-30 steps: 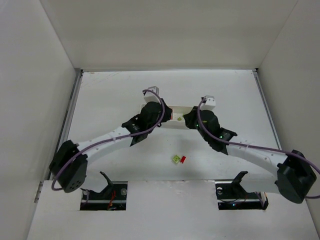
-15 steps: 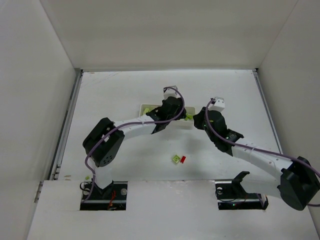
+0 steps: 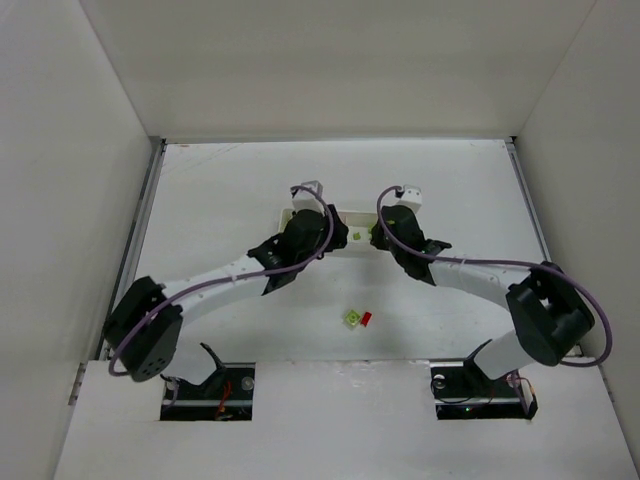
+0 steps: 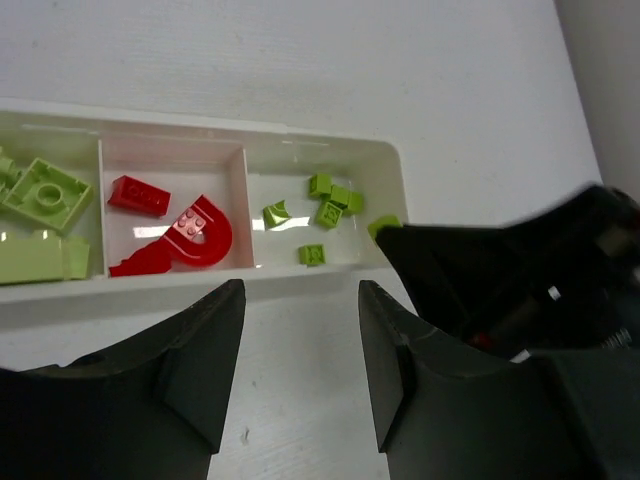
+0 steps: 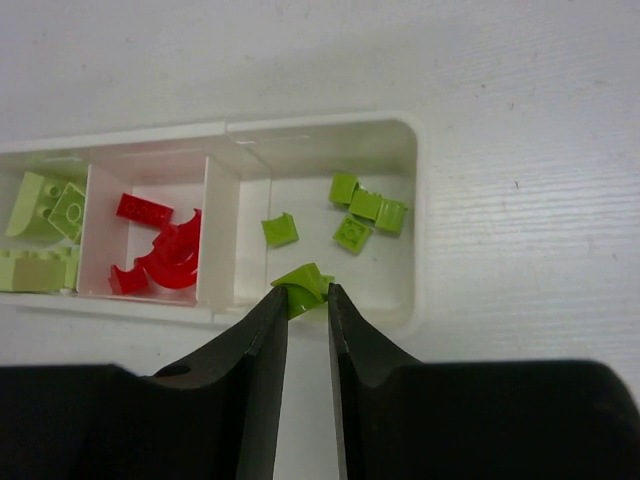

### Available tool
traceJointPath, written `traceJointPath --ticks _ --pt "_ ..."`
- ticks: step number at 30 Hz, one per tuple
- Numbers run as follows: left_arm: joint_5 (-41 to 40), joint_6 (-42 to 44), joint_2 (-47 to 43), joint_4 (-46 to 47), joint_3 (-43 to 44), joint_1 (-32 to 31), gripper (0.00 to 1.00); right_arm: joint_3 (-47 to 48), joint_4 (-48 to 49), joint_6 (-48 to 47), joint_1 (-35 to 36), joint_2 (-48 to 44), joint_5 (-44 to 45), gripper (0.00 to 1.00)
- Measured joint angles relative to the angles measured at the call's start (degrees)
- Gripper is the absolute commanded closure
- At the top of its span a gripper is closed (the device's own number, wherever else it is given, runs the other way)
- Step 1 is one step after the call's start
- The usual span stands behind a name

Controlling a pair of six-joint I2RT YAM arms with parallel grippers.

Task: Sort the legos into containers by color

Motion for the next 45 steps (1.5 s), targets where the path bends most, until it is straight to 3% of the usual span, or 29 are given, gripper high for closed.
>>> traceJointPath --ticks 3,9,16,21,30,39,45 --pt "-0.8 0.1 -7.6 0.4 -6.4 -1.9 0.54 2.4 0.6 -0.3 -0.5 2.7 -0.1 0.67" --pt "-1.5 -0.3 -15.5 -1.7 -18.5 -9.6 0.5 6.5 1.0 -1.2 -1.3 5.2 -0.1 0.45" --pt "-2.3 0.0 -14.3 -2.8 -22.0 -22.2 0.49 6.3 1.4 -1.4 -1.4 4.6 0.0 0.54" --pt "-3.3 1.7 -10.8 -1.2 -22.0 -27.6 0.49 -0.5 1.3 -0.5 1.2 -3.1 0.2 0.54" --pt "-4.5 4.2 -6.6 1.4 -22.0 -27.4 0.54 -11.5 -2.2 4.0 9.0 -17.1 0.7 0.54" --pt "-4.7 5.9 -1.9 2.8 -21.9 -26.6 0.59 -14.6 -7.7 7.5 16.3 -20.8 2.1 0.48" --pt "-4.8 6.4 -0.3 4.2 -21.7 -26.3 0.55 -17.0 -12.9 11.0 19.2 -23.4 3.0 0.46"
